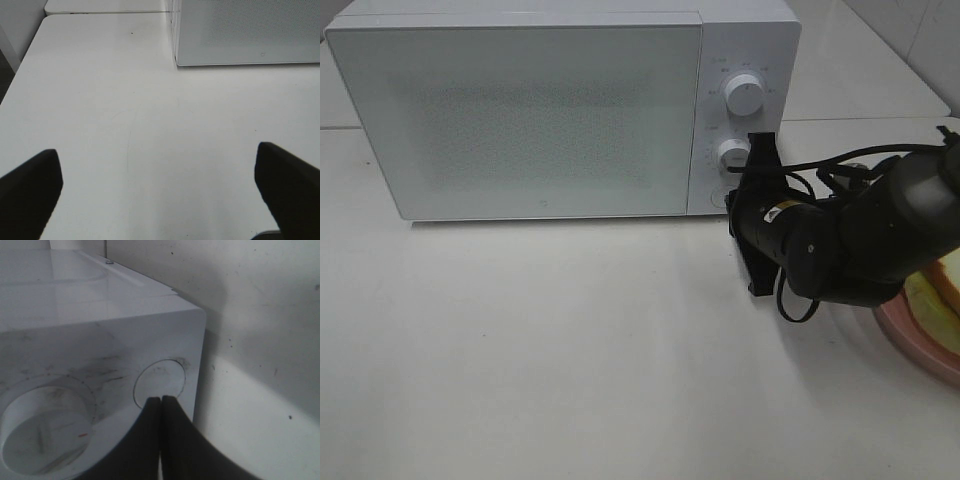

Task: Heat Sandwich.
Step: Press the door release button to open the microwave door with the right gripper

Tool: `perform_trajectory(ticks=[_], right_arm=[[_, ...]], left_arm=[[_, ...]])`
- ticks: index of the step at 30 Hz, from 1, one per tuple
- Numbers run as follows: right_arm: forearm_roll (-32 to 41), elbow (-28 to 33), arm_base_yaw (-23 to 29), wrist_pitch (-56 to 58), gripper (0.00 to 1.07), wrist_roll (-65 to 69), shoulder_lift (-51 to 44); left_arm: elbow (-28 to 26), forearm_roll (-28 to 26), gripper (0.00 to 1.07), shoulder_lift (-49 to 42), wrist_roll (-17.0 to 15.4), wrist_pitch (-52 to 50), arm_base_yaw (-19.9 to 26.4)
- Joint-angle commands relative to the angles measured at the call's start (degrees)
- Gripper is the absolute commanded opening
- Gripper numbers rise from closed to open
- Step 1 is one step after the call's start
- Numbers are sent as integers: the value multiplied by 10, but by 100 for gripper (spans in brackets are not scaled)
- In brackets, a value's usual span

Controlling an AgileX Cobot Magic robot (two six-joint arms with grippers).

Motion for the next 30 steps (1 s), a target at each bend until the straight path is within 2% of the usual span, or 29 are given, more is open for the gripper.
perform_trajectory(ticks=[1, 5, 15, 22, 30], right_arm=[[-11, -17, -7, 7, 0, -3, 9], [-17, -46, -13, 10, 0, -3, 34], [-16, -57, -28, 3, 0, -6, 44], [-18, -60, -28, -52, 1, -5, 44], [-30, -95, -28, -95, 1, -4, 53]], left_arm=[[2, -2, 101, -17, -3, -4, 1], [2, -2, 101, -17, -3, -4, 1], [2, -2, 101, -17, -3, -4, 1], [2, -2, 101, -17, -3, -4, 1], [2, -2, 101, -17, -3, -4, 1]])
